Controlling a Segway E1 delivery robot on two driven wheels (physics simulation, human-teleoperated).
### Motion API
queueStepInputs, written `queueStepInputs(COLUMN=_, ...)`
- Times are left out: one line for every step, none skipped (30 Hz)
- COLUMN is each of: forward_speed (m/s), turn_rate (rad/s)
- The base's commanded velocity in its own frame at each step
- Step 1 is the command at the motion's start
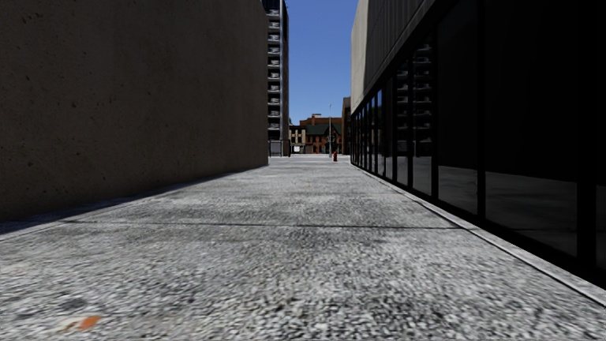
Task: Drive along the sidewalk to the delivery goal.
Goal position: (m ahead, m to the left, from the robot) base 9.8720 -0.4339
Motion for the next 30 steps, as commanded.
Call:
queueStepInputs(forward_speed=2.0, turn_rate=0.0)
queueStepInputs(forward_speed=2.0, turn_rate=0.0)
queueStepInputs(forward_speed=2.0, turn_rate=0.0)
queueStepInputs(forward_speed=2.0, turn_rate=0.0)
queueStepInputs(forward_speed=2.0, turn_rate=0.0)
queueStepInputs(forward_speed=2.0, turn_rate=0.0)
queueStepInputs(forward_speed=2.0, turn_rate=0.0)
queueStepInputs(forward_speed=2.0, turn_rate=0.0)
queueStepInputs(forward_speed=2.0, turn_rate=0.0)
queueStepInputs(forward_speed=2.0, turn_rate=0.0)
queueStepInputs(forward_speed=2.0, turn_rate=0.0)
queueStepInputs(forward_speed=2.0, turn_rate=0.0)
queueStepInputs(forward_speed=2.0, turn_rate=0.0)
queueStepInputs(forward_speed=2.0, turn_rate=0.0)
queueStepInputs(forward_speed=2.0, turn_rate=0.0)
queueStepInputs(forward_speed=2.0, turn_rate=0.0)
queueStepInputs(forward_speed=2.0, turn_rate=0.0)
queueStepInputs(forward_speed=2.0, turn_rate=0.0)
queueStepInputs(forward_speed=2.0, turn_rate=0.0)
queueStepInputs(forward_speed=2.0, turn_rate=0.0)
queueStepInputs(forward_speed=2.0, turn_rate=0.0)
queueStepInputs(forward_speed=2.0, turn_rate=0.0)
queueStepInputs(forward_speed=2.0, turn_rate=0.0)
queueStepInputs(forward_speed=2.0, turn_rate=0.0)
queueStepInputs(forward_speed=2.0, turn_rate=0.0)
queueStepInputs(forward_speed=2.0, turn_rate=0.0)
queueStepInputs(forward_speed=2.0, turn_rate=0.0)
queueStepInputs(forward_speed=2.0, turn_rate=0.0)
queueStepInputs(forward_speed=2.0, turn_rate=0.0)
queueStepInputs(forward_speed=2.0, turn_rate=-0.06)
